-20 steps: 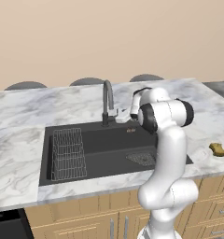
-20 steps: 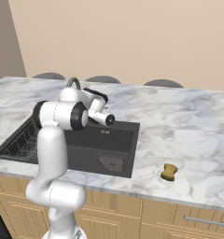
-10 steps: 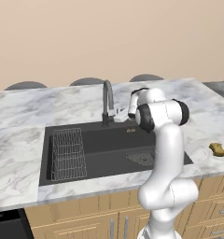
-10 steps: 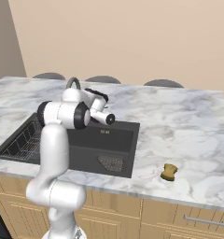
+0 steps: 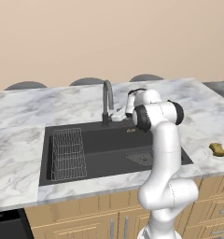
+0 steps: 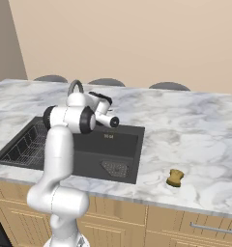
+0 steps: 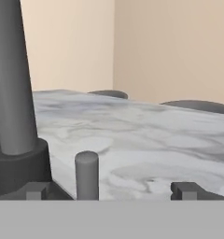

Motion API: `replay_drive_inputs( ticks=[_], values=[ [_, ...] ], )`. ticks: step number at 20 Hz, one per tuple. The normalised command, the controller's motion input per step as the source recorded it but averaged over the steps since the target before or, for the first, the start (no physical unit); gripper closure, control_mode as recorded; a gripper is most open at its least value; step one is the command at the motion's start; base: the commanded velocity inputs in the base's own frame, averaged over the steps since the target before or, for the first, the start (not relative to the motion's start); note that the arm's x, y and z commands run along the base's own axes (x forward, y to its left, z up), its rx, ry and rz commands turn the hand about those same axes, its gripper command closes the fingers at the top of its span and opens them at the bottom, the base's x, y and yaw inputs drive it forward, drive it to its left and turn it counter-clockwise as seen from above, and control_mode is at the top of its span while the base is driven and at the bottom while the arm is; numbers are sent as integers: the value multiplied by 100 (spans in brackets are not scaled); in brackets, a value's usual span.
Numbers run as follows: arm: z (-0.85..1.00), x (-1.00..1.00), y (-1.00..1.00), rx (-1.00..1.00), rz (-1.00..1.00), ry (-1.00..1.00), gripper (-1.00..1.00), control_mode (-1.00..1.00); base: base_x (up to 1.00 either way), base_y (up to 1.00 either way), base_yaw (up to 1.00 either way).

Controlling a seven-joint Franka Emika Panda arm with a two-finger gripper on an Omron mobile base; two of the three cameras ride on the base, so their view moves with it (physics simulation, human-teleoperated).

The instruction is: Soak the sponge with water for a few seconds and then drop it inside the sink.

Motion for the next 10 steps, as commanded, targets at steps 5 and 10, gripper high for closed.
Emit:
replay_drive_inputs(
  ticks=[5,10],
  values=[
    [-18,37,0,0,0,0,-100,-100,0,0,0],
    [-22,27,0,0,0,0,-100,-100,0,0,0]
  ],
)
